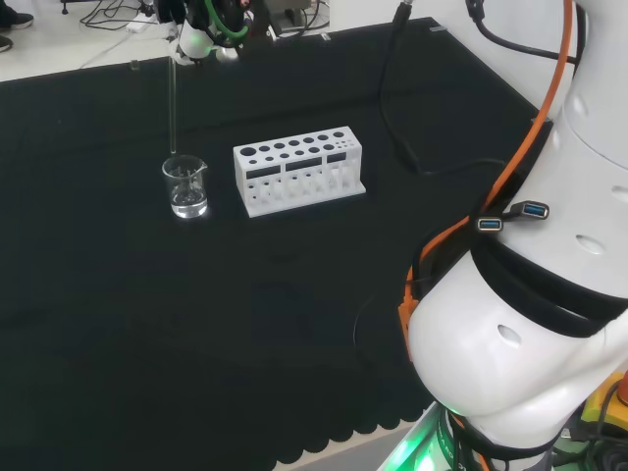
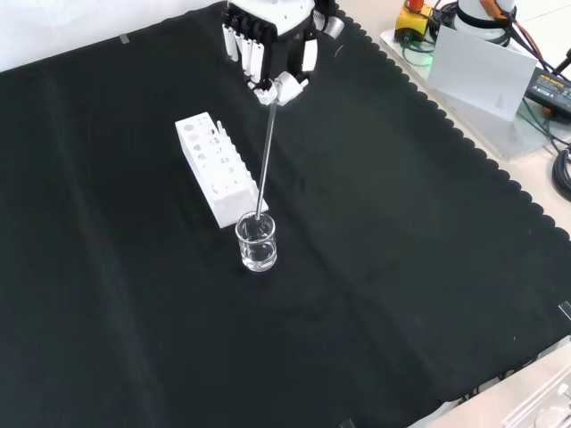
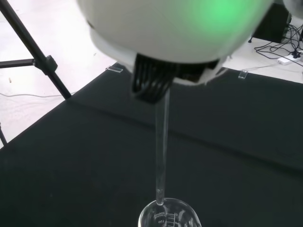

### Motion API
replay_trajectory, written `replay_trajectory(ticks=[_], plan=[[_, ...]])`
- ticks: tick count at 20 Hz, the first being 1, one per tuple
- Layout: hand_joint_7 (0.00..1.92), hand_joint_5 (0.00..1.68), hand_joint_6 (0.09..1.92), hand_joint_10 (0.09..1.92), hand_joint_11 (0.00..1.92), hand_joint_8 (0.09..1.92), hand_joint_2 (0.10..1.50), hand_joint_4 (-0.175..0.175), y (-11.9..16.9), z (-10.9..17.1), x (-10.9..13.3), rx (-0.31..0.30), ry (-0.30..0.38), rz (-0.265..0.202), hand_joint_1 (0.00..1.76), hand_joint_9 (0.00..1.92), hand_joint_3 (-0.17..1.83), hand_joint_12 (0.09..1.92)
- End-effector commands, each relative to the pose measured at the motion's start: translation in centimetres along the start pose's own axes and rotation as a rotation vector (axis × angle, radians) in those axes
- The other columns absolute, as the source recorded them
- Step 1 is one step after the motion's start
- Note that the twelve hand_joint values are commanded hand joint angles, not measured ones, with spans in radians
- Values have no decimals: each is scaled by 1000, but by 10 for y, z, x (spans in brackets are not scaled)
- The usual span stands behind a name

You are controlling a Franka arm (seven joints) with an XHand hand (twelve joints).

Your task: Stir in the beaker to the left of the white test tube rack with the glass rod.

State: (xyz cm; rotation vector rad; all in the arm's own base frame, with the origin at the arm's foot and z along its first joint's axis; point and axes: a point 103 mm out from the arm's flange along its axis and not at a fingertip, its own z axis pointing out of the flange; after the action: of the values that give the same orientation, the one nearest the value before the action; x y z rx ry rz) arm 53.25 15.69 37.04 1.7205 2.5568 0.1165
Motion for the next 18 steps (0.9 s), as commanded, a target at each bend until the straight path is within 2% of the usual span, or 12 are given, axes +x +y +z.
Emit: replay_trajectory(ticks=[1, 10, 18], plan=[[1493, 1423, 544, 235, 1684, 483, 408, -175, 2, 11, -6, 6, 5, 4, 1340, 1905, 995, 831], [1492, 1421, 547, 234, 1685, 486, 409, -175, 7, 27, -18, 30, 22, 17, 1339, 1906, 994, 832], [1490, 1419, 549, 234, 1686, 488, 411, -175, 8, 53, -27, 59, 23, 32, 1339, 1905, 992, 833]])
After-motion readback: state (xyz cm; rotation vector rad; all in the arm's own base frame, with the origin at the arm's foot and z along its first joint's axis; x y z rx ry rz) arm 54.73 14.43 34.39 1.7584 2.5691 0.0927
